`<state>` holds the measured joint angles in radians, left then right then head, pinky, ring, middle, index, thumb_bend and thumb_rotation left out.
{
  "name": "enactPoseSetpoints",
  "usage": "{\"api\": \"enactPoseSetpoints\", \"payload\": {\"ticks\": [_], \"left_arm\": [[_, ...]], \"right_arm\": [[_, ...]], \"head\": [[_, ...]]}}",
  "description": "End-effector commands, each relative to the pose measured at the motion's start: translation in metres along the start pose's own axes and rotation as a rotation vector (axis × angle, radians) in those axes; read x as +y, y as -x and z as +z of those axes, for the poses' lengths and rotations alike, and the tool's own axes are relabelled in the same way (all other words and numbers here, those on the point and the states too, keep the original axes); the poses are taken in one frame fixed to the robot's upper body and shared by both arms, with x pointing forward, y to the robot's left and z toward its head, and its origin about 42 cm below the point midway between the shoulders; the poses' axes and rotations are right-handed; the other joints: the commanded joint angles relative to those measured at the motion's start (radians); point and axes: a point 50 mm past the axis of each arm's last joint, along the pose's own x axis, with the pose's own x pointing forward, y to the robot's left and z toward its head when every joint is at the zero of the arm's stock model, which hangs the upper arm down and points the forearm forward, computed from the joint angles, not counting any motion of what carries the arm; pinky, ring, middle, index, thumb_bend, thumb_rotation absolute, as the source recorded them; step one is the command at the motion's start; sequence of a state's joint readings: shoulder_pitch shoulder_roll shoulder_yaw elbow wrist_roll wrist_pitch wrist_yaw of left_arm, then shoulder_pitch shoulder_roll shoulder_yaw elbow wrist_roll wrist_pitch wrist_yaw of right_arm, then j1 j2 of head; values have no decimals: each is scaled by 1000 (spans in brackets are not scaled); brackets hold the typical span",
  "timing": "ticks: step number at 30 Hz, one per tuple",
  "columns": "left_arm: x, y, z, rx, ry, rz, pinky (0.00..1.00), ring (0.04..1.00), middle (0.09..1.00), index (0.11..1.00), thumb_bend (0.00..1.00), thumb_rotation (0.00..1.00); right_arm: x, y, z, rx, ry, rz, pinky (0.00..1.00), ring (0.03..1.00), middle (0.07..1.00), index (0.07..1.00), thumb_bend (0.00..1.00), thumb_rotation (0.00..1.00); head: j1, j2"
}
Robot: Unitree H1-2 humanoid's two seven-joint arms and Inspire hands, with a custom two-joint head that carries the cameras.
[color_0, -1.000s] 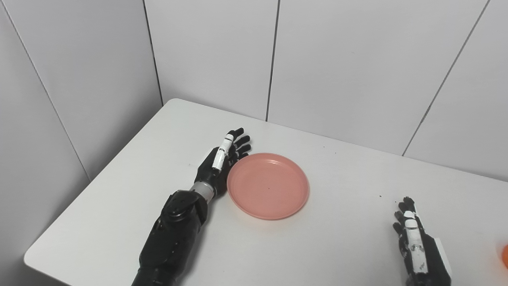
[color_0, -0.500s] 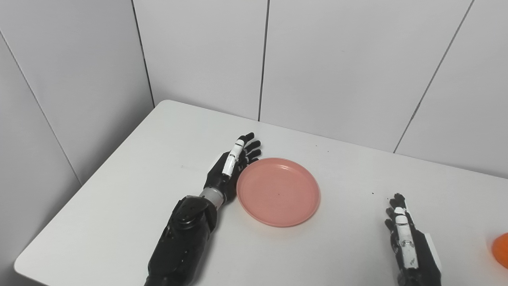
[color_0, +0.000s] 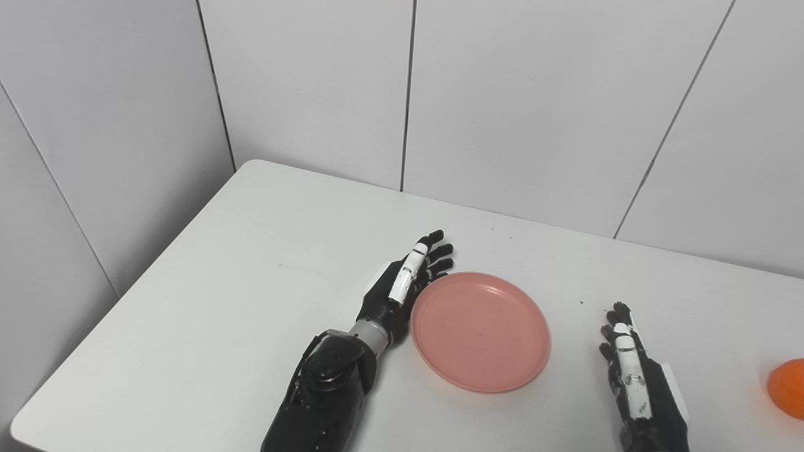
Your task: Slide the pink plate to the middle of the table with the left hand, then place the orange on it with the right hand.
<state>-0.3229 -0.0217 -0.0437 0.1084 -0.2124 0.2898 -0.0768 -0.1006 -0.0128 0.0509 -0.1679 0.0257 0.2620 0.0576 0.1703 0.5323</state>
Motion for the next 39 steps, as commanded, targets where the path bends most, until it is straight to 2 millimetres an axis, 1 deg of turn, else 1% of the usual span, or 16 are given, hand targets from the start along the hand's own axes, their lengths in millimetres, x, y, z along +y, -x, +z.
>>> {"api": "enactPoseSetpoints", "payload": {"ticks": [1,5,16,24,28,29,30,31,32,33,34,35,36,37,38,39], "left_arm": [[-13,1,-1,-1,2,-24,923,935,936,919,390,1000],[-16,4,-4,-8,3,-20,936,947,950,933,385,1000],[-9,9,-9,-23,10,-16,961,964,966,956,373,1000],[-4,11,-7,-45,2,31,959,964,969,960,383,1000],[0,11,-4,-69,-18,59,947,959,963,961,375,1000],[1,12,-4,-74,-23,65,946,959,963,960,373,1000],[2,12,-3,-77,-26,68,948,961,965,960,375,1000],[3,12,-3,-78,-28,69,952,963,966,961,376,1000],[5,12,-4,-81,-33,67,954,963,967,962,377,1000],[7,12,-4,-82,-36,66,960,964,967,959,379,1000],[9,12,-4,-82,-39,67,962,965,967,958,380,1000],[11,13,-4,-82,-41,67,956,958,962,955,380,1000],[13,14,-4,-81,-42,67,950,955,959,953,378,1000],[15,15,-3,-79,-42,66,949,955,958,953,378,1000],[17,17,-3,-80,-39,60,947,954,958,953,377,1000],[19,18,-4,-81,-37,55,951,958,962,957,377,1000]], "right_arm": [[4,-3,17,-53,-5,9,1000,1000,1000,1000,206,1000],[5,-4,18,-54,3,9,1000,999,1000,1000,205,1000],[8,-5,20,-59,11,2,1000,992,1000,1000,192,1000],[9,-9,26,-61,8,-35,1000,981,993,998,222,1000],[8,-13,32,-88,56,-52,1000,972,987,995,232,1000],[8,-14,34,-91,66,-59,1000,966,982,991,230,1000],[9,-14,37,-96,76,-66,1000,961,978,986,228,1000],[10,-15,38,-99,81,-70,1000,959,976,983,228,1000],[10,-15,41,-108,82,-75,1000,957,975,981,228,1000],[11,-16,42,-116,83,-77,1000,961,980,984,227,1000],[10,-16,46,-125,93,-82,1000,963,982,985,227,1000],[10,-16,48,-132,100,-85,979,962,986,989,240,1000],[9,-15,52,-137,123,-92,969,960,984,985,262,1000],[8,-15,55,-140,138,-98,969,960,984,984,266,1000],[7,-15,59,-141,159,-101,967,959,983,982,273,1000],[6,-14,62,-140,173,-102,972,963,983,980,321,1000]], "head": [[-5,4],[-14,11],[-63,32],[-165,67],[-225,79],[-225,79],[-252,82],[-252,82],[-283,84],[-283,84],[-320,85],[-320,85],[-361,84],[-368,83],[-400,79],[-400,79]]}}
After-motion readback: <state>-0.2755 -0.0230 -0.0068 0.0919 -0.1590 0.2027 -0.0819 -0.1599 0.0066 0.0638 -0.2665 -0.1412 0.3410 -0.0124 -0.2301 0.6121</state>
